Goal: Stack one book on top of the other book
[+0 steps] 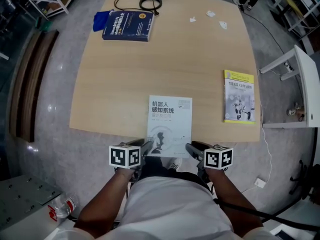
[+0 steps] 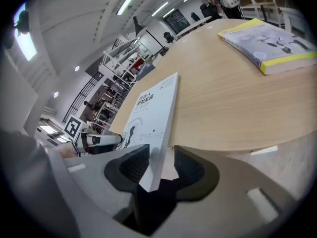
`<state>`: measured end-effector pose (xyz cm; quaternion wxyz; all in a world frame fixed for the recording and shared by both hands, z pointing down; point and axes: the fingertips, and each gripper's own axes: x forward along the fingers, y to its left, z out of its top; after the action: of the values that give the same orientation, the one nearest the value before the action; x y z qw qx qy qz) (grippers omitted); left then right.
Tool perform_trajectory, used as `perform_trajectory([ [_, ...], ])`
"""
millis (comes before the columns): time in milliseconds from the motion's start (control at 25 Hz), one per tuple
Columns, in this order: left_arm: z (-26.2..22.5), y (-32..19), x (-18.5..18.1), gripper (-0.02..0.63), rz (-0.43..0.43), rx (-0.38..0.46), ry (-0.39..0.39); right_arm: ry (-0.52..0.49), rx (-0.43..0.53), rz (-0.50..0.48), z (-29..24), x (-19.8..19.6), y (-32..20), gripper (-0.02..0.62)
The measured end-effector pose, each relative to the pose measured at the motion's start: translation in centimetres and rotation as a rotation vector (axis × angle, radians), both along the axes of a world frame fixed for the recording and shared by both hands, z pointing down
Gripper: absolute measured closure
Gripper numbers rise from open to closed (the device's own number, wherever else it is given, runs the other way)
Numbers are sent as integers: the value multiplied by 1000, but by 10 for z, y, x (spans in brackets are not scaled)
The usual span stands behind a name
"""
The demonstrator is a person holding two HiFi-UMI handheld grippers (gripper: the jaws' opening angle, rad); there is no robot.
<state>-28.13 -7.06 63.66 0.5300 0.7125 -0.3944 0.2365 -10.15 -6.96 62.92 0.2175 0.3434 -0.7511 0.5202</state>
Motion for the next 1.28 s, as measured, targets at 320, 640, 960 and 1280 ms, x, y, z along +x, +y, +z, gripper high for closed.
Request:
perform_trajectory([
  [320,2,2,6,466,-4,-33,81,-168,-88,80,14,-5,11,387],
  [640,8,14,20,454,-85,-117,276,-279,-88,98,10,-18,10,441],
  [960,-6,7,22,506,5,17,131,-136,65,-35,-14,-26,9,503],
  [1280,-51,-4,47,505,87,134,75,-79,187,-31,-60,-8,3,509],
])
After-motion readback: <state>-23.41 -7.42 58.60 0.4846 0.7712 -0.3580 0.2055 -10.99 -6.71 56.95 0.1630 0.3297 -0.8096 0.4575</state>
